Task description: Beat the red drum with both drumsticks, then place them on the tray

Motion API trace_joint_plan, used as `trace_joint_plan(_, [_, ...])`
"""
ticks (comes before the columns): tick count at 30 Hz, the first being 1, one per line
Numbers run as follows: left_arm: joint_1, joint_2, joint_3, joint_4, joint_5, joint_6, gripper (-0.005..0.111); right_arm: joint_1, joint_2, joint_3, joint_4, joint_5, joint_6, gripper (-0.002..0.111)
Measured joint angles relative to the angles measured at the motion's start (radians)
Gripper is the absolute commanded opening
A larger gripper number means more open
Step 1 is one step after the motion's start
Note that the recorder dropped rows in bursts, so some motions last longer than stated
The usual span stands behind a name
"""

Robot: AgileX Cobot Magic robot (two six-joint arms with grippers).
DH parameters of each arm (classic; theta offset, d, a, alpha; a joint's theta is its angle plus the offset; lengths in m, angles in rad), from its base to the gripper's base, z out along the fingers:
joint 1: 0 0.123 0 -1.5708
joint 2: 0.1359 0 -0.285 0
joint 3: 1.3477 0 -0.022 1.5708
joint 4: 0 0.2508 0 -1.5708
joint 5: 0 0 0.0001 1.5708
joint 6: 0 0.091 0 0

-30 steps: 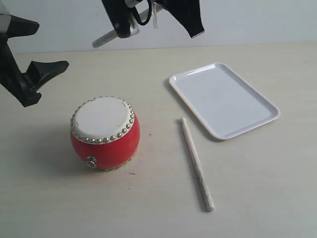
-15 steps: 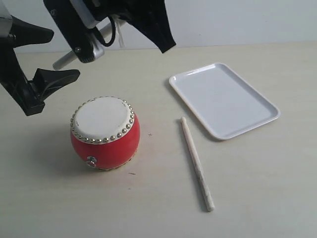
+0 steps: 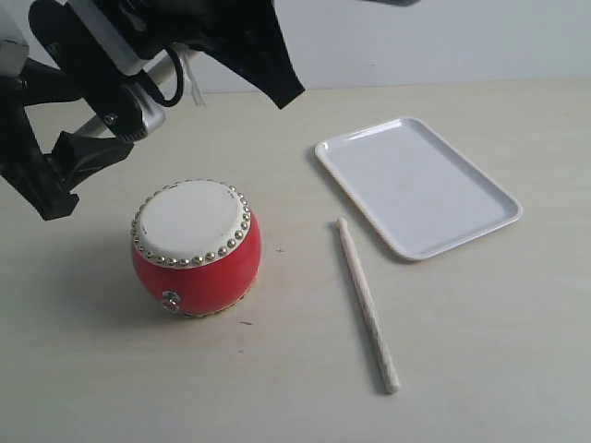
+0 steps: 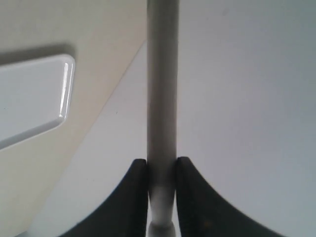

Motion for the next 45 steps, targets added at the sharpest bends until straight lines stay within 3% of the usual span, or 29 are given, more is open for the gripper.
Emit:
trace_joint_plan(7, [0.0, 0.0, -0.021, 0.157, 0.0, -0.179, 0.072, 0.022, 0.0, 0.0, -0.014, 0.0, 0.008, 0.0])
trace_joint_plan(23, [0.0, 0.0, -0.026, 0.187, -0.007, -0.208, 0.065, 0.065, 0.0, 0.0, -0.037, 0.0, 0.031, 0.0])
trace_joint_plan(25, [0.0, 0.0, -0.026, 0.187, -0.014, -0.208, 0.059, 0.065, 0.0, 0.0, -0.039, 0.0, 0.031, 0.0])
trace_joint_plan(28, [0.0, 0.0, -0.026, 0.187, -0.033, -0.208, 0.039, 0.065, 0.0, 0.0, -0.041, 0.0, 0.031, 0.0])
trace_joint_plan(32, [0.0, 0.0, -0.026, 0.187, -0.037, -0.208, 0.025, 0.065, 0.0, 0.0, -0.036, 0.0, 0.031, 0.0])
trace_joint_plan(35, [0.0, 0.0, -0.026, 0.197, -0.037, -0.208, 0.0, 0.065, 0.0, 0.0, -0.035, -0.002, 0.031, 0.0])
trace_joint_plan(38, [-0.003, 0.0, -0.026, 0.217, -0.047, -0.208, 0.0, 0.065, 0.0, 0.0, -0.038, -0.002, 0.029, 0.001])
trace_joint_plan(40, [-0.003, 0.0, -0.031, 0.219, -0.049, -0.208, 0.0, 0.065, 0.0, 0.0, -0.042, -0.002, 0.032, 0.012])
trace_joint_plan(45, [-0.005, 0.0, -0.038, 0.2, -0.046, -0.232, 0.0, 0.065, 0.0, 0.0, -0.076, -0.006, 0.121, 0.065])
